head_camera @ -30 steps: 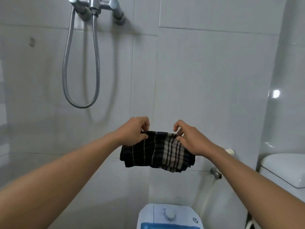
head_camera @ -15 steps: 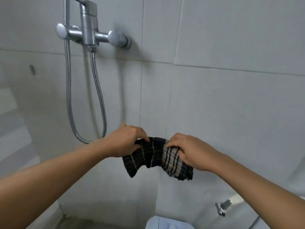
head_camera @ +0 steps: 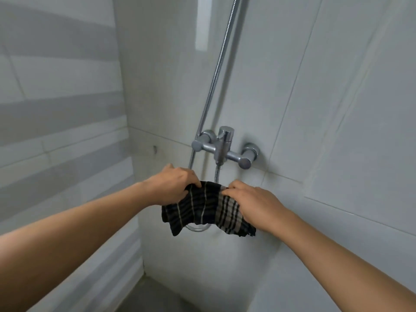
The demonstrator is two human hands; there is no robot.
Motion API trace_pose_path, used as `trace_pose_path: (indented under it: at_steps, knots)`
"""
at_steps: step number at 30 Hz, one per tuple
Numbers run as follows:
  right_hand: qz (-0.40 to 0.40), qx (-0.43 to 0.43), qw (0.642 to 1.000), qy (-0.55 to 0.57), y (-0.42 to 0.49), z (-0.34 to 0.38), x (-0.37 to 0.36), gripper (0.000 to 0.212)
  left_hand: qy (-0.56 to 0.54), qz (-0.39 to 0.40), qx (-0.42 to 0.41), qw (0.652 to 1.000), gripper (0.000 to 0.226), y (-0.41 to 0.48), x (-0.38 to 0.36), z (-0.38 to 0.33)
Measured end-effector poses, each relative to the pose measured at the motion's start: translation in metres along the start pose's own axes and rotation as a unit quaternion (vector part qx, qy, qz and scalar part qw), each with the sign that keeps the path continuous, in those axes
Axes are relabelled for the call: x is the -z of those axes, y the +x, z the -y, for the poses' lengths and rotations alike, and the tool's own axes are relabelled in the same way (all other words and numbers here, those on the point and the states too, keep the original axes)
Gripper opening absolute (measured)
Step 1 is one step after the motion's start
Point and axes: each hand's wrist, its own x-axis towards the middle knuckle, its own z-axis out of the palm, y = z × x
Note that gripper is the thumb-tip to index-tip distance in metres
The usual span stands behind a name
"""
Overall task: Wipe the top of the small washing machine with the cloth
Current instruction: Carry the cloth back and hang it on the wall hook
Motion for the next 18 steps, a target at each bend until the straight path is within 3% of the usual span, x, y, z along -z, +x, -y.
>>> trace_pose_path:
  at_steps: [10, 13, 18]
  knots:
    - [0.013, 0.043, 0.998, -0.035, 0.188, 0.091, -0.051, 0.035, 0.063, 0.016, 0.095, 0.993, 0.05, -0.001, -0.029, 0.19]
    - [-0.003, 0.015, 1.0, -0.026, 0.25, 0.1, -0.066, 0.026, 0.058, -0.003, 0.099, 0.993, 0.047, 0.02, -0.041, 0.247]
    - [-0.031, -0.077, 0.996, -0.023, 0.32, 0.105, -0.087, 0.043, 0.045, -0.051, 0.109, 0.992, 0.036, 0.064, -0.056, 0.303]
